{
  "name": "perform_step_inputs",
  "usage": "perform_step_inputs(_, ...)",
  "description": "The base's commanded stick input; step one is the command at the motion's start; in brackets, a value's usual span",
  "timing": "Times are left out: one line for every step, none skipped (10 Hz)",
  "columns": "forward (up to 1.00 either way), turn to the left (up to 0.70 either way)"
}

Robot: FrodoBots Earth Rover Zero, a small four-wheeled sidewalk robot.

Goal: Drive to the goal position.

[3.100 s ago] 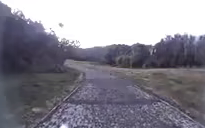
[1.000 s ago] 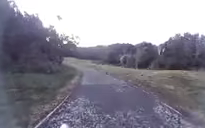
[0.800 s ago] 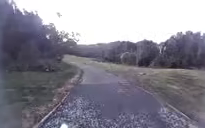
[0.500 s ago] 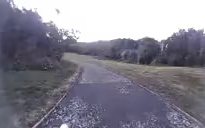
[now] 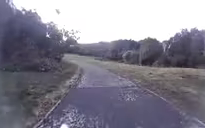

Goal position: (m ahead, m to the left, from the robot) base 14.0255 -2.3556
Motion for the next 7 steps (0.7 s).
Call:
perform_step_inputs(0.70,0.00)
perform_step_inputs(0.70,0.00)
perform_step_inputs(0.70,0.00)
perform_step_inputs(0.70,0.00)
perform_step_inputs(0.70,0.00)
perform_step_inputs(0.70,0.00)
perform_step_inputs(0.70,0.00)
